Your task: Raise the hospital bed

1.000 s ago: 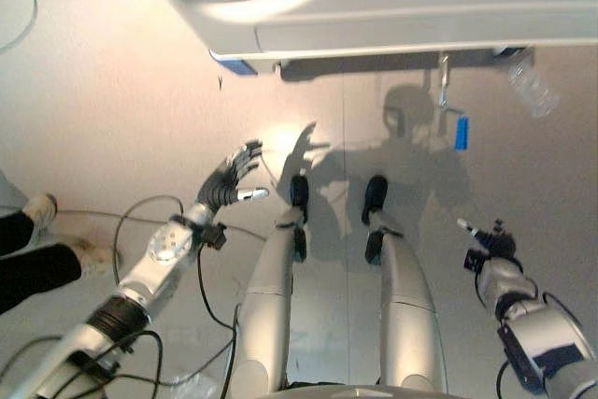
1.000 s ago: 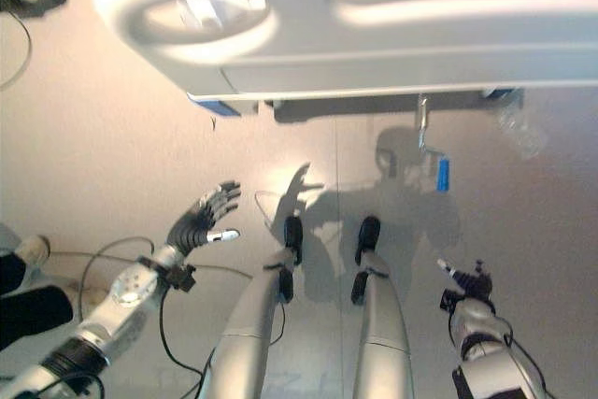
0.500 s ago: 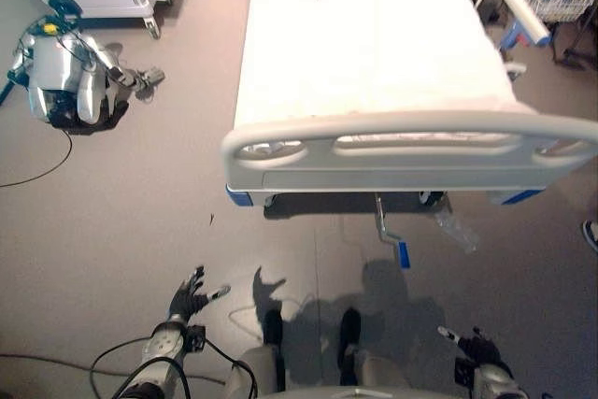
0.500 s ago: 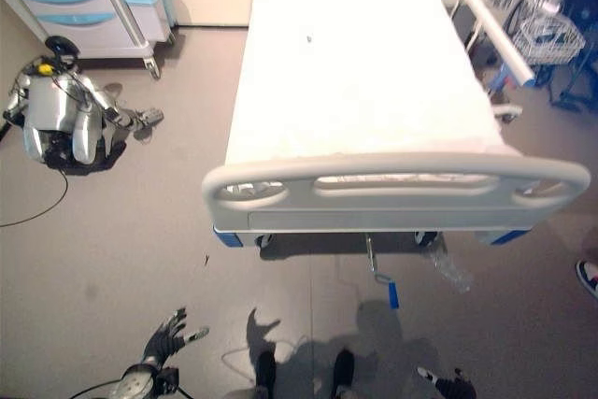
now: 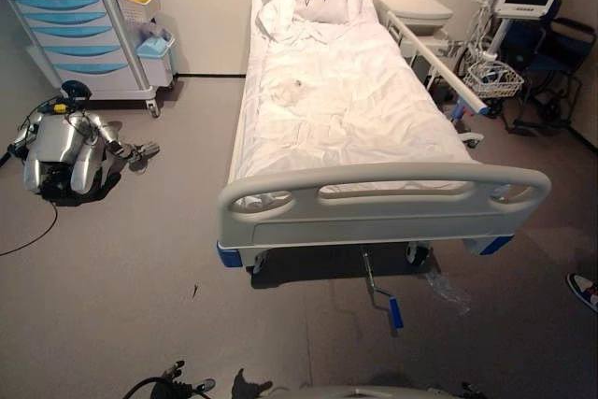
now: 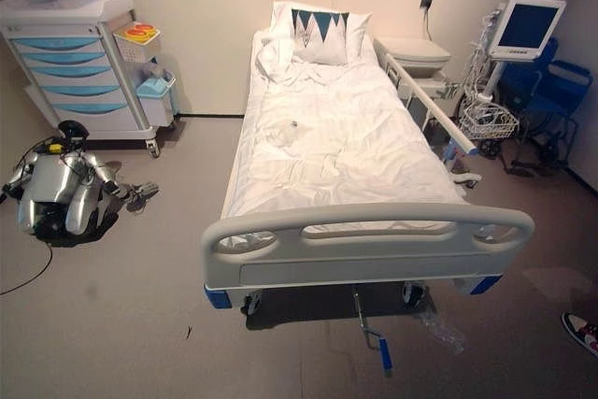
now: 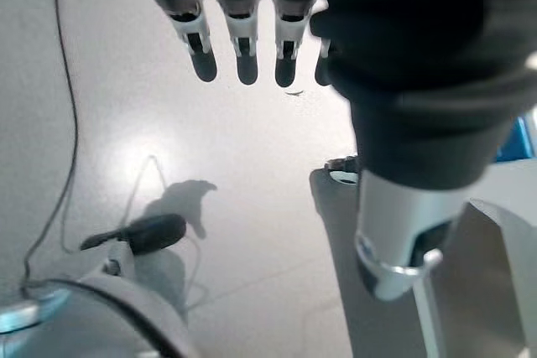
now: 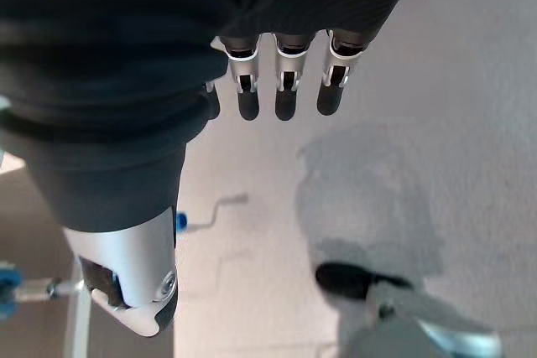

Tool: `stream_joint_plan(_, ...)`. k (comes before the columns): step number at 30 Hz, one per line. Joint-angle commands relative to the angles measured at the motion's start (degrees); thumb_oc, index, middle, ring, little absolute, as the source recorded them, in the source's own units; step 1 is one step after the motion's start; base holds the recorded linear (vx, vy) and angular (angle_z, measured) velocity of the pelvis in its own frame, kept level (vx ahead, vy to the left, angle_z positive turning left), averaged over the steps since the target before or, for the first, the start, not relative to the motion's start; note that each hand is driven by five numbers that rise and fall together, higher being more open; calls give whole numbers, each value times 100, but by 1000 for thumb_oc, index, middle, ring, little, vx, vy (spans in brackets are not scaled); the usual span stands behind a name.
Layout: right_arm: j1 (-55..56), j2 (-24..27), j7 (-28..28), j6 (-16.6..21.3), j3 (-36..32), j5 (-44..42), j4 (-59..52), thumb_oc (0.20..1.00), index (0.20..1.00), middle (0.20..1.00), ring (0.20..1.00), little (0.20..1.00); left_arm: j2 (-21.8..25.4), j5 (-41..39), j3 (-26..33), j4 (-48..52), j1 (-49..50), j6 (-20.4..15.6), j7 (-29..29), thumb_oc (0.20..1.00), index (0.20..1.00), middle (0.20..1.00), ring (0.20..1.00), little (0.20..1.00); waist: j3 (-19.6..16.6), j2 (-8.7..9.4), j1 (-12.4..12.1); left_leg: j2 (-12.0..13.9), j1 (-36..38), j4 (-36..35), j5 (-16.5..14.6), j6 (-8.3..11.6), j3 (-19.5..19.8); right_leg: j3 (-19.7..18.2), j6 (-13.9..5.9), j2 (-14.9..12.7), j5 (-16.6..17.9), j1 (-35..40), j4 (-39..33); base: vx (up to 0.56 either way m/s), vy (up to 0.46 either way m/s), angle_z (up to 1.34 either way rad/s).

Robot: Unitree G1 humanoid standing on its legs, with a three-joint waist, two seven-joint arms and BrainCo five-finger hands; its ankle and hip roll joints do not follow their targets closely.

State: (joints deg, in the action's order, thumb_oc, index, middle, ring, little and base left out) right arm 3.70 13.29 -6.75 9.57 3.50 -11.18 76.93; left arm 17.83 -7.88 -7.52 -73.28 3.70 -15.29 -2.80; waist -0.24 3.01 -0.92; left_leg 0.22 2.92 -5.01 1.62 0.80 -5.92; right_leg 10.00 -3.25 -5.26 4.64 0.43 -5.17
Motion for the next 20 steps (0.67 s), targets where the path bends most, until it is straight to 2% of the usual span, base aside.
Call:
stream_joint_plan(1,-268,76,-6,-27,121,35,126,1000,1000,1000,1000,1000,-147,100,193,-162,-324,-46,-91,1000,1000,1000,1000,1000,-27,-45,-104,-26,-163,1,208,211,225,163,-436,-130,91,93,326,0,0,0)
stream_joint_plan(20,-396,1,-61,-78,343,116,53,1000,1000,1000,1000,1000,-178,313,72,-215,-331,-12,-163,1000,1000,1000,1000,1000,-123,-15,-141,6,33,1,141,196,238,173,-420,-138,19,290,351,7,0,0)
